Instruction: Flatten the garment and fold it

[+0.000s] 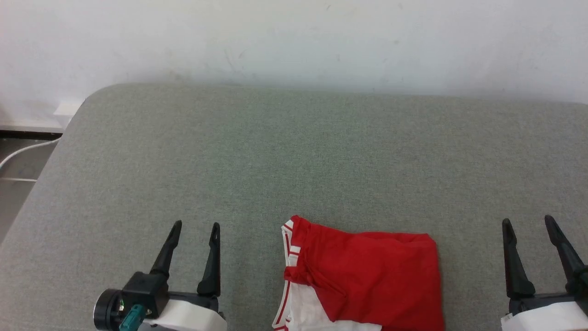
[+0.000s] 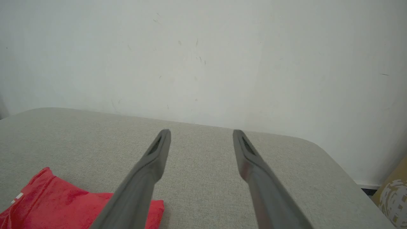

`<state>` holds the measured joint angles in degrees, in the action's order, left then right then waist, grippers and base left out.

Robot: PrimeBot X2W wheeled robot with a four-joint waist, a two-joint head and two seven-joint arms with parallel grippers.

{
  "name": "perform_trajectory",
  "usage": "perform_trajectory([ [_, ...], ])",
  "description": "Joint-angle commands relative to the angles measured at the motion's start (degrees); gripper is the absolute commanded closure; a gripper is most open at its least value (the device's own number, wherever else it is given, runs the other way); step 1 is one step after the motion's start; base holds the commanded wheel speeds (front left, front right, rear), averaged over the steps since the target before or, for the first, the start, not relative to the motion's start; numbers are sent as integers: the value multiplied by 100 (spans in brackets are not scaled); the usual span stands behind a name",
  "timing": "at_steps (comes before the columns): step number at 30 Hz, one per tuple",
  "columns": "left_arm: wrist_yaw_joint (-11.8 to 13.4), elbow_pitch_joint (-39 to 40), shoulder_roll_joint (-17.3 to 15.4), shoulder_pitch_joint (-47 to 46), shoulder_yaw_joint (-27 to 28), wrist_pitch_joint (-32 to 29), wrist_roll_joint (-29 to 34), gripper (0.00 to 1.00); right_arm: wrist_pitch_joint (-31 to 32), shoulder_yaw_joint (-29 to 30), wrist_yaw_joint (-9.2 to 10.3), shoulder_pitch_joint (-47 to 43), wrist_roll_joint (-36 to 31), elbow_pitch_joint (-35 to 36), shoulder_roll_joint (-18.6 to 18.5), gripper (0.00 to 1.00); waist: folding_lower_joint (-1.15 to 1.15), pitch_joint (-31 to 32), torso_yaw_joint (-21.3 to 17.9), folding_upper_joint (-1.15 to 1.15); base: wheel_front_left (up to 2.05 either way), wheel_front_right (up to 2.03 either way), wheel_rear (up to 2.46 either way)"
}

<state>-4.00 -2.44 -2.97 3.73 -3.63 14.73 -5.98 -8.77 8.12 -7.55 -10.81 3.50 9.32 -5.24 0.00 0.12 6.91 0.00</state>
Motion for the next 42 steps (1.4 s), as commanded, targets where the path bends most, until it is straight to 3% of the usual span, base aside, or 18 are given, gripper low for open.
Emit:
perform_trajectory([
  [1, -22, 45, 8, 52, 9, 27, 36, 0, -10, 15, 6, 9, -19, 7, 19, 0, 0, -9, 16, 0, 0, 0, 0],
  [7, -45, 80, 9, -16, -10, 27, 18, 0, 491, -82, 6, 4, 183, -33, -115, 0, 0, -104, 100, 0, 0, 0, 0],
  [14, -62, -13, 9, -108, -85, 27, -7, 0, 2524, -617, 6, 24, 1643, -233, -628, 0, 0, -366, 237, 0, 0, 0, 0],
  [18, -78, -62, 9, -197, -138, 27, -12, 0, 3343, -642, 6, 135, 2362, -544, -646, 0, 0, -503, 394, 0, 0, 0, 0],
  [25, -78, -118, 9, -308, -225, 27, -8, 0, 3850, -672, 6, 611, 2827, -1394, -554, 0, 0, -663, 625, 0, 0, 0, 0],
  [30, -78, -146, 9, -392, -277, 27, -10, 0, 3857, -1118, 6, 924, 2941, -1986, -567, 0, 0, -746, 782, 0, 0, 0, 0],
  [32, -67, -139, 9, -424, -287, 27, -22, 0, 3833, -1313, 6, 1024, 2963, -2173, -574, 100, 0, -787, 813, 0, 0, 0, 0],
  [37, -37, -157, 9, -461, -359, 27, -53, 0, 3478, -1634, 6, 1287, 2729, -2457, -755, 100, 0, -781, 762, 0, 0, 0, 0],
  [42, -4, -163, 9, -449, -487, 27, -123, 0, 3138, -1945, 6, 1606, 1971, -2313, -1265, 100, 0, -707, 352, 0, 0, 0, 0],
])
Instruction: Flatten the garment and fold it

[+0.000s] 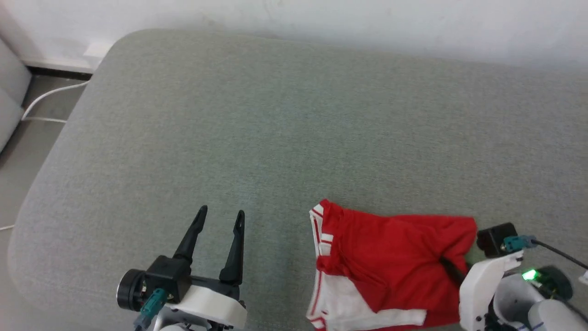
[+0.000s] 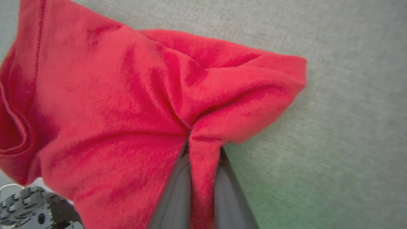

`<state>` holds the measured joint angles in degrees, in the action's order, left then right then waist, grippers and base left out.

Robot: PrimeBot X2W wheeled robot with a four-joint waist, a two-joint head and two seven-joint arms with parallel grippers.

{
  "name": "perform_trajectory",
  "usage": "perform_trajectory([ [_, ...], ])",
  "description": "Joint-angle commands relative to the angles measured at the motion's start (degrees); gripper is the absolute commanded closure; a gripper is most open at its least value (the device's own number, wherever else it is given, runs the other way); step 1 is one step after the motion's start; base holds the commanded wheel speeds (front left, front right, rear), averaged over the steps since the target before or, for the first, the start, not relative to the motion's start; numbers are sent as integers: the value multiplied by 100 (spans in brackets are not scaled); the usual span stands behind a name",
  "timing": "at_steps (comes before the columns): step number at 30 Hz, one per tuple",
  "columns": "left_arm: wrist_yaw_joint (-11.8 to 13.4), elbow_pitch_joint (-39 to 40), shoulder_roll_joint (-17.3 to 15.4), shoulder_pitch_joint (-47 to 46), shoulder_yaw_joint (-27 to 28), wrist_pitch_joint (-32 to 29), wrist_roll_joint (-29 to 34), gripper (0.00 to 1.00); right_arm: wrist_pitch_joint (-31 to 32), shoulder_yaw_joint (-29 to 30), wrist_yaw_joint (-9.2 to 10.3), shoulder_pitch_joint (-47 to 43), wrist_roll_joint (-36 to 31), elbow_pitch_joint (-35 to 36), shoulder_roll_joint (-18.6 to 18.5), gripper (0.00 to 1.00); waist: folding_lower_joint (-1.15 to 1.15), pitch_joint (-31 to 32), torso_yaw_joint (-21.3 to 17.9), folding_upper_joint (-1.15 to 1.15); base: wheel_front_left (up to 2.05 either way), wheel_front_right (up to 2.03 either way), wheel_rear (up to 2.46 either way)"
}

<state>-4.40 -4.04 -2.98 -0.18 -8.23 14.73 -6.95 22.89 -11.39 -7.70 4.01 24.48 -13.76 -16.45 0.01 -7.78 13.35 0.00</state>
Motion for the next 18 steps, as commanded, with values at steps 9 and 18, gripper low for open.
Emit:
perform_trajectory([
  [9, 106, -71, 10, -146, -371, 27, -147, 0, 312, -774, 21, 827, -1101, 683, -1582, 100, -1, -46, -1589, 0, 0, 0, 0],
  [18, 56, -17, 10, -661, -507, 27, 51, 0, 170, -770, 21, 1515, -1078, 569, -2714, 100, -1, -818, -2387, 0, 0, 0, 0],
])
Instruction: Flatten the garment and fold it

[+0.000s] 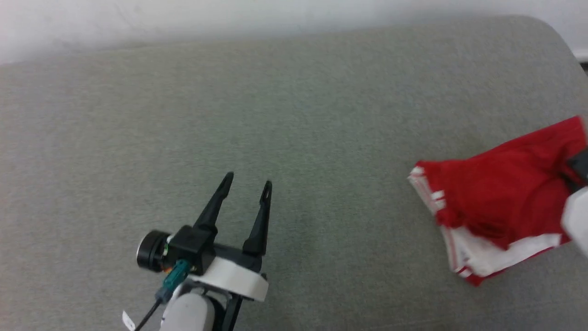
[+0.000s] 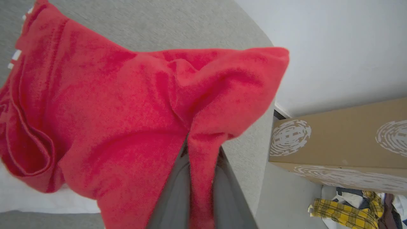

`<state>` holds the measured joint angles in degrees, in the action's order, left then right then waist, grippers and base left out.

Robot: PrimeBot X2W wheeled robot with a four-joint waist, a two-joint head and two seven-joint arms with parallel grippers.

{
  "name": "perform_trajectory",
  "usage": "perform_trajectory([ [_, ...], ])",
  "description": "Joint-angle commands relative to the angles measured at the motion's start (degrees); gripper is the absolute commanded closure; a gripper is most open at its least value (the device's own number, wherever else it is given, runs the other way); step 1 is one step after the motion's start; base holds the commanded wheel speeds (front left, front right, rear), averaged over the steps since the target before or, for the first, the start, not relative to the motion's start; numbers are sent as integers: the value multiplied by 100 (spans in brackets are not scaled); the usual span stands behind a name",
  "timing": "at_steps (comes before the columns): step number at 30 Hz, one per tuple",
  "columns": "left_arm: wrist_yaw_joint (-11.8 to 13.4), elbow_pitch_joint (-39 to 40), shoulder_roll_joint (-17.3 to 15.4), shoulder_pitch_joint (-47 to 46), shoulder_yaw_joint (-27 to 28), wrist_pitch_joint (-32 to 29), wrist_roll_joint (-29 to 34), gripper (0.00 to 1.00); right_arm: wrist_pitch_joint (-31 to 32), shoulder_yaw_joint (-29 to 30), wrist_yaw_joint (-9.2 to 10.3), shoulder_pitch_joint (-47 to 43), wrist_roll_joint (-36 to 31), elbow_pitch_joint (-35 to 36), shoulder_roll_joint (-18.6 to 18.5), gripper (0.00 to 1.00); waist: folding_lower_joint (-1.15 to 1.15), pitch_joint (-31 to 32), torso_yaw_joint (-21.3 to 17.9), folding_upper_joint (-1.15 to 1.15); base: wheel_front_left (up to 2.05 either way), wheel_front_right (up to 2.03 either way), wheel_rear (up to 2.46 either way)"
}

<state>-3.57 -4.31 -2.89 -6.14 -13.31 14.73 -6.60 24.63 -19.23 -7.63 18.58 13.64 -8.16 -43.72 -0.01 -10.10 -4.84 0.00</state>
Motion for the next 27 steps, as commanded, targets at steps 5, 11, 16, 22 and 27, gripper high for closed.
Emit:
perform_trajectory([
  [5, -112, 94, 1, -520, -133, 27, 149, 0, -433, 443, 14, 304, 41, -573, -320, 100, 1, -1213, -557, 0, 0, 0, 0],
  [11, -147, 157, 1, -836, -267, 27, 199, 0, -1069, 1157, 14, 516, -74, -1443, -377, 100, 1, -1794, -333, 0, 0, 0, 0],
  [16, -166, 171, 1, -968, -314, 27, 240, 0, -1555, 1628, 14, 694, -278, -2246, -453, 100, 1, -2103, -127, 0, 0, 0, 0],
  [22, -172, 173, 1, -1063, -281, 27, 241, 0, -1973, 1888, 14, 972, -492, -2908, -326, 100, 1, -2253, 12, 0, 0, 0, 0],
  [27, -141, 133, 1, -1052, -253, 27, 192, 0, -2166, 1991, 14, 1135, -641, -3290, -213, 0, 1, -2111, 36, 0, 0, 0, 0],
])
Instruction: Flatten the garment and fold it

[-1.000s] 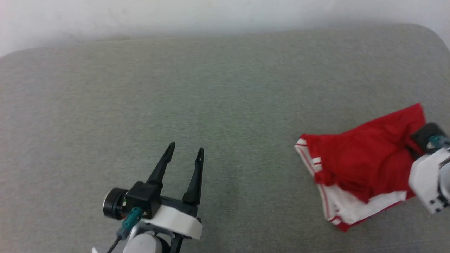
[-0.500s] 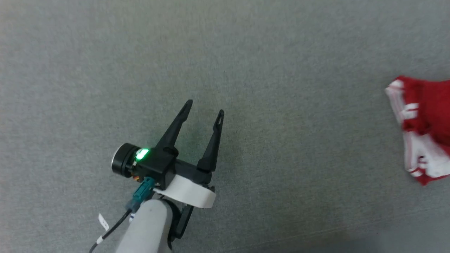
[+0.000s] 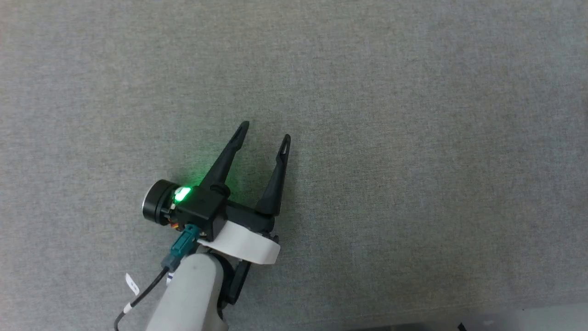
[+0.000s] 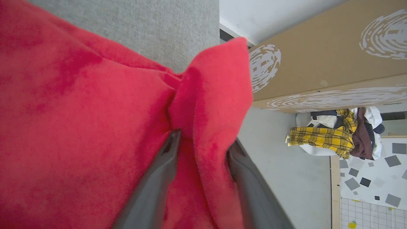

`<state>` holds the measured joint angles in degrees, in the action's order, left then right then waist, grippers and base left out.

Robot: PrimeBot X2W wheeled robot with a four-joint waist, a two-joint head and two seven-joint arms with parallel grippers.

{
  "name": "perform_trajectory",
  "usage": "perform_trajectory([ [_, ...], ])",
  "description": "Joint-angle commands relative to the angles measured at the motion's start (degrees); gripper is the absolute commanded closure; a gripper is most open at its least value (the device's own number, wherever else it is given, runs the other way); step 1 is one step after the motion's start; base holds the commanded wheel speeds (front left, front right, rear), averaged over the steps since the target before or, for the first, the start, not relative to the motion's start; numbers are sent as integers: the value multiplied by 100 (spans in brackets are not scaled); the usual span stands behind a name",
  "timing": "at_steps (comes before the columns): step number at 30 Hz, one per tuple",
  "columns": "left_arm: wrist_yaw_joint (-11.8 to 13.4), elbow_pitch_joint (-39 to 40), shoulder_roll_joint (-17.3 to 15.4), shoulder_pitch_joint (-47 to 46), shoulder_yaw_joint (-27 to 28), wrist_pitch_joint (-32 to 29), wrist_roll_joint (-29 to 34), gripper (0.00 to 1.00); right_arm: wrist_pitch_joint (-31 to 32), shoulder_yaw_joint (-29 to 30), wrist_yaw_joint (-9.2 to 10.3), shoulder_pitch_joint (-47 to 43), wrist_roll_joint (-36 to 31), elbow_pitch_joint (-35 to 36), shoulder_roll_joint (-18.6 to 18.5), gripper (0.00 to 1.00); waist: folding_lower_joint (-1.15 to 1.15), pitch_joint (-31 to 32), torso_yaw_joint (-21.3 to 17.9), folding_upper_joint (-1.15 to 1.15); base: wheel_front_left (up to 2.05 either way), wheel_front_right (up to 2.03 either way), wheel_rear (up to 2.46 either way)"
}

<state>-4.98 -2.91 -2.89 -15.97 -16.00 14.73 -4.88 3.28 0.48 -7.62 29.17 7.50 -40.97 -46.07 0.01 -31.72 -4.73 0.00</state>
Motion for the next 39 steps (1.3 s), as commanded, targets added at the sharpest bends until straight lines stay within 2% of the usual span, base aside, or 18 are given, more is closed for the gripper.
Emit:
perform_trajectory([
  [1, 12, -15, 2, -51, 22, 27, 6, 0, -77, 19, 13, 100, -44, -48, 46, 0, -1, 126, 16, 0, 0, 0, 0],
  [8, 95, -89, 2, 261, 87, 27, -159, 0, -268, -98, 13, 214, -14, -58, 125, 0, -1, 981, -43, 0, 0, 0, 0],
  [14, 213, -74, 2, 707, 266, 27, -199, 0, -485, -134, 13, 242, 278, 546, 387, 0, -1, 1860, -3, 0, 0, 0, 0],
  [21, 481, 102, -2, 1180, 634, 27, -219, 0, -989, 6, 13, -225, 827, 1830, 1111, 0, -1, 2616, 152, 0, 0, 0, 0],
  [30, 632, 188, -16, 1509, 857, 27, -31, 0, -1335, 495, 13, -1537, 633, 3594, 2515, 0, -1, 3008, 429, 0, 0, 0, 0],
  [36, 713, 96, -11, 1650, 877, 27, -13, 0, -1424, 605, 13, -2286, 537, 4185, 3367, 0, -1, 3065, 520, 0, 0, 0, 0],
  [38, 726, 51, -11, 1666, 867, 27, 27, 0, -1433, 531, 13, -2387, 456, 4228, 3426, 0, -1, 3068, 526, 0, 0, 0, 0],
  [39, 764, -20, -14, 1689, 866, 27, 96, 0, -1454, 393, 13, -2560, 205, 4237, 3497, 0, -1, 3075, 532, 0, 0, 0, 0],
])
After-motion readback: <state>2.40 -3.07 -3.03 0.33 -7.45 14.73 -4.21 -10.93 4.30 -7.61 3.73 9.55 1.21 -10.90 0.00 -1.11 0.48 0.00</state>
